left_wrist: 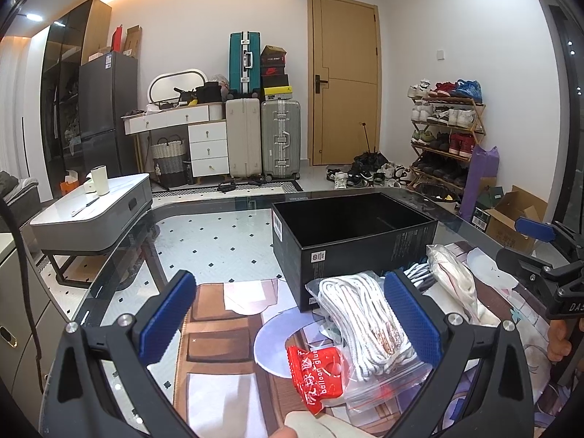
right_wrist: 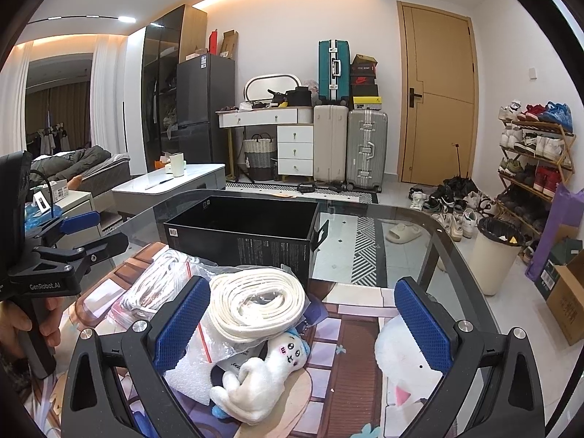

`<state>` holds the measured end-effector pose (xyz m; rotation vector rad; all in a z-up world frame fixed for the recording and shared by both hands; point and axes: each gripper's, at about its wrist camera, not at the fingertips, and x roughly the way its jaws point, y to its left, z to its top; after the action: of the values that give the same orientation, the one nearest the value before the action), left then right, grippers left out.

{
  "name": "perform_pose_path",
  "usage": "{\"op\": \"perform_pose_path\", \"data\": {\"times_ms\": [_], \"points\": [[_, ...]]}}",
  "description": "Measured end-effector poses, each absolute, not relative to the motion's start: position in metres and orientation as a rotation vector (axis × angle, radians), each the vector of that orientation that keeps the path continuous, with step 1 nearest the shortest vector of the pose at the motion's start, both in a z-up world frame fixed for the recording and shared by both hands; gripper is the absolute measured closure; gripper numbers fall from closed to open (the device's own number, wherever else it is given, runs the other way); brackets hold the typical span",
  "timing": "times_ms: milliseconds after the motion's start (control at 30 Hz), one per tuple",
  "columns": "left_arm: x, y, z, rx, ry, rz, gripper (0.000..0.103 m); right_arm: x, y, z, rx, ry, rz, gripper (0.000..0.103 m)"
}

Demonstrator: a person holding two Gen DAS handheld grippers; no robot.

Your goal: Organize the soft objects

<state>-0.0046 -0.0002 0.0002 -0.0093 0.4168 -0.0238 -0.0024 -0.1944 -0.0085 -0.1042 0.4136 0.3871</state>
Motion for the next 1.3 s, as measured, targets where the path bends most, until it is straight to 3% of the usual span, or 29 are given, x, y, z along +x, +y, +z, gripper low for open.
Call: {"op": "perform_pose_path", "data": {"times_ms": [933, 1300], "points": [[-0.004, 0.005, -0.005, 0.016, 0.497, -0.047, 0.0, -0.001, -0.192, -0.008, -0.131, 0.429, 0.369, 0.0], [-0.001, -0.008, -0.009, 0.007, 0.603, -0.123, 0.0, 0.021, -0.194, -0.02, -0.036, 0.584, 0.479, 0.0]]}}
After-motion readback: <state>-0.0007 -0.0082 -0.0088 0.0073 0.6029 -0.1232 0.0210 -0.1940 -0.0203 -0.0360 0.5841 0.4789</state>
